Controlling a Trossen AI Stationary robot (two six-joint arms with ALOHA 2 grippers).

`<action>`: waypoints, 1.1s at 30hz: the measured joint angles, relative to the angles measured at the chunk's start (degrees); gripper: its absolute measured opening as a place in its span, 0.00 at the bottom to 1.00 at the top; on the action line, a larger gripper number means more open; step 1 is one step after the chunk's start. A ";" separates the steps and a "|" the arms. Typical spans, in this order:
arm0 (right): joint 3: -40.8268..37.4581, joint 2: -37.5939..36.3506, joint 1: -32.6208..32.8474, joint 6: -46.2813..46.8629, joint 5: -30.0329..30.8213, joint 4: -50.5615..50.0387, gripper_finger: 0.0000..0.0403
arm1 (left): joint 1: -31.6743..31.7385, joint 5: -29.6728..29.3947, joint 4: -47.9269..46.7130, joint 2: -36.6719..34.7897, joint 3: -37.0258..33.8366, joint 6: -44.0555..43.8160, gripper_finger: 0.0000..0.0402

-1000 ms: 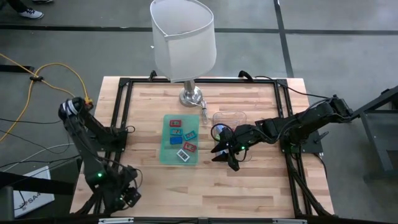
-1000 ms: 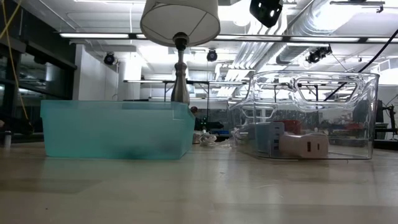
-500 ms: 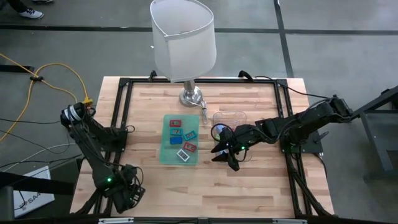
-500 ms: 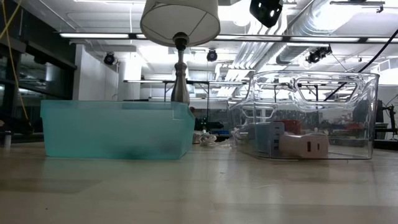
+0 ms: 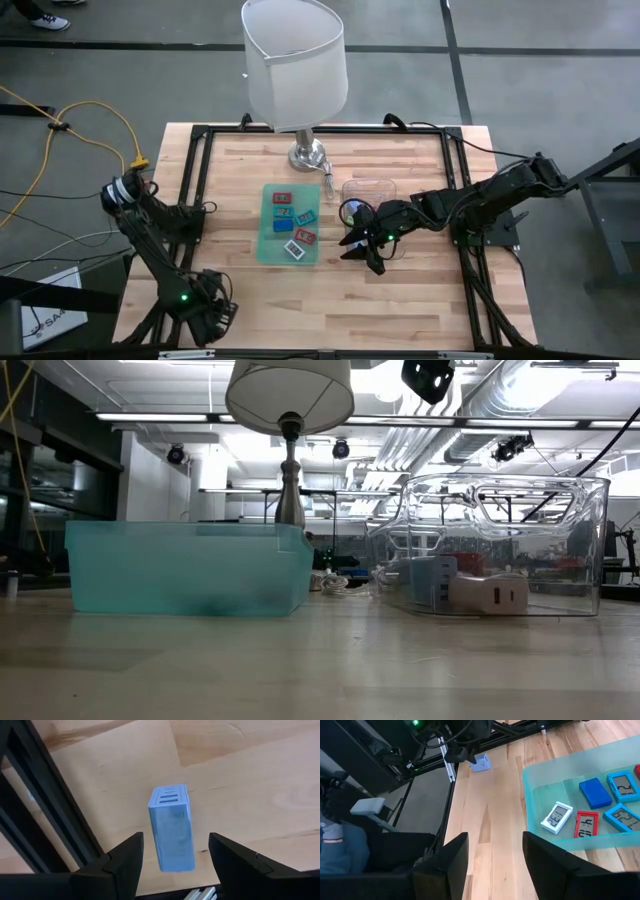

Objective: Pick & Place Office items
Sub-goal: Put the violet charger adapter into the transparent bin

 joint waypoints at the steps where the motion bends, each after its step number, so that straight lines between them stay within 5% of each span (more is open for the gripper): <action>1: 0.00 0.00 0.01 0.00 0.00 0.00 0.43 | 0.08 0.08 0.22 0.38 0.00 0.09 0.54; 33: 0.00 0.00 0.00 0.00 0.00 -0.02 0.43 | 0.31 0.00 1.02 4.06 -0.04 0.96 0.48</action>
